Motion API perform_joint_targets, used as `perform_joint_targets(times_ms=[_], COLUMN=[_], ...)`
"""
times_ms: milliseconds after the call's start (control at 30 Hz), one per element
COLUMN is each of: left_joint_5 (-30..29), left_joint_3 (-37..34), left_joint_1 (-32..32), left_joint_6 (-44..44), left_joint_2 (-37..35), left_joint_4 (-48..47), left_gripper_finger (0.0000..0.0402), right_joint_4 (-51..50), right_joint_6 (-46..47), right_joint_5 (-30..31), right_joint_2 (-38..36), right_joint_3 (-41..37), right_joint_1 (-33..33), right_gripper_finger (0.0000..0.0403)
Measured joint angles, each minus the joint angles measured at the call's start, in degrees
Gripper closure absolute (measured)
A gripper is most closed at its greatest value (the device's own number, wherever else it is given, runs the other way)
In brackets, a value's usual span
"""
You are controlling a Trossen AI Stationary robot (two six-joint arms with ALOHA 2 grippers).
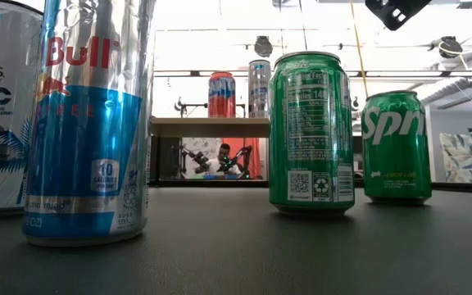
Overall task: Place canned beverage on shelf
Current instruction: Put the white soda can on the shelf aligned with the other white soda can
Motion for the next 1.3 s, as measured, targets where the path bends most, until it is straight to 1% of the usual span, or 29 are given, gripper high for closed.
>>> perform_joint_targets(times_ms=[167,300,500,600,667,800,933,1133,1200,1300], left_joint_5=[0.6,0.4,1.0,1.9,3.9,6.9,7.1,6.2,5.9,5.9], left_joint_3=[0.0,0.0,0.0,0.0,0.0,0.0,0.0,0.0,0.0,0.0], left_joint_1=[-1.5,-2.0,-2.0,-2.0,-2.0,-2.0,-2.0,-2.0,-2.0,-2.0], left_joint_6=[5.4,8.1,-0.3,-10.8,-15.4,-17.5,-22.5,-23.0,-23.0,-22.9], left_joint_2=[0.7,1.7,2.1,2.1,2.1,2.1,2.1,2.5,3.6,5.3], left_joint_4=[3.7,3.9,2.7,-2.0,-3.8,-3.2,-2.7,-2.2,-2.4,-2.2], left_gripper_finger=[0.0109,0.0109,0.0109,0.0109,0.0109,0.0109,0.0109,0.0107,0.0098,0.0071], right_joint_4=[0.0,0.0,0.0,0.0,-0.2,-0.4,-0.4,-0.5,-0.6,-0.8], right_joint_6=[1.5,1.5,1.5,1.9,2.5,3.6,3.5,3.5,3.5,3.4], right_joint_5=[-0.1,-0.1,-0.1,-0.1,-0.1,-0.1,-0.1,-0.1,-0.1,-0.1], right_joint_2=[0.0,0.0,0.0,0.0,0.0,0.0,0.0,0.0,0.0,0.0], right_joint_3=[0.0,0.0,0.0,0.0,0.0,0.0,0.0,0.0,0.0,0.0], right_joint_1=[0.0,0.0,0.0,0.0,0.0,0.0,0.0,0.0,0.0,0.0], right_gripper_finger=[0.0122,0.0122,0.0122,0.0122,0.0122,0.0122,0.0122,0.0122,0.0122,0.0122])
